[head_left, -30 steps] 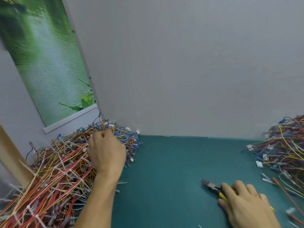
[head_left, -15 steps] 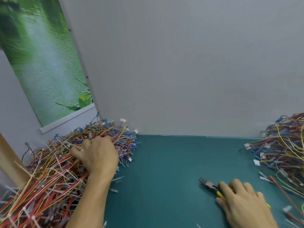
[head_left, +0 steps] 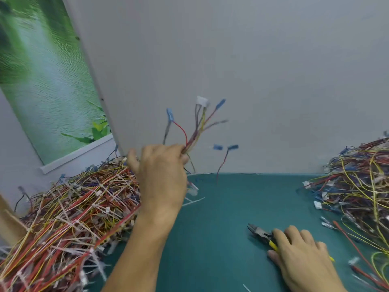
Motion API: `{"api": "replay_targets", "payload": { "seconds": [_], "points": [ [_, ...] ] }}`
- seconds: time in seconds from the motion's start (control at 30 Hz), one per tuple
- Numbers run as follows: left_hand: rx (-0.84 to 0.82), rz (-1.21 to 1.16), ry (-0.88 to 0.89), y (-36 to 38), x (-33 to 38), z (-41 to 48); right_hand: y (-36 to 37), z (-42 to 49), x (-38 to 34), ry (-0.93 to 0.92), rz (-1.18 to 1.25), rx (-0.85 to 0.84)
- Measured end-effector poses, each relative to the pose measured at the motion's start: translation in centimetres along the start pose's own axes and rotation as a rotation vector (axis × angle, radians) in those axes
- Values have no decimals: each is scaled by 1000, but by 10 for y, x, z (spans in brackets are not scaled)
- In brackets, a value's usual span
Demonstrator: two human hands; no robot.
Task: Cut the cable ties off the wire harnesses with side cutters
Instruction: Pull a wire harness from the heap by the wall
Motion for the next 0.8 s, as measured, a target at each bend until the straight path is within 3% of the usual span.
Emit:
{"api": "replay_targets", "payload": {
  "seconds": [0.1, 0.2, 0.3, 0.37, 0.53, 0.6, 0.8],
  "points": [
    [-162, -129, -81, 26, 15, -7, -12, 2, -2, 77, 192, 9],
    [-220, -311, -125, 45, 33, -20, -26, 6, 4, 303, 776, 181],
    [-323, -440, -163, 60, 51, -37, -41, 11, 1, 457, 1405, 166],
    [-399, -488, -146, 68, 62, -52, -47, 14, -4, 528, 1625, 133],
    [-507, -494, 71, 72, 93, -93, -43, 16, -3, 748, 1785, 13],
    [-523, -505, 81, 70, 95, -100, -40, 16, 0, 809, 1839, -71],
    [-594, -585, 102, 58, 86, -106, -38, 18, 1, 790, 1907, -234]
  ]
}}
Point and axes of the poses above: each hand's wrist, its own z-axis towards the middle knuckle, its own y-axis out of the palm, x = y × z, the point moved 2 cm from there along z, towards the middle knuckle, and after that the axes turned 7 degrees about x, right-handed, at the moved point
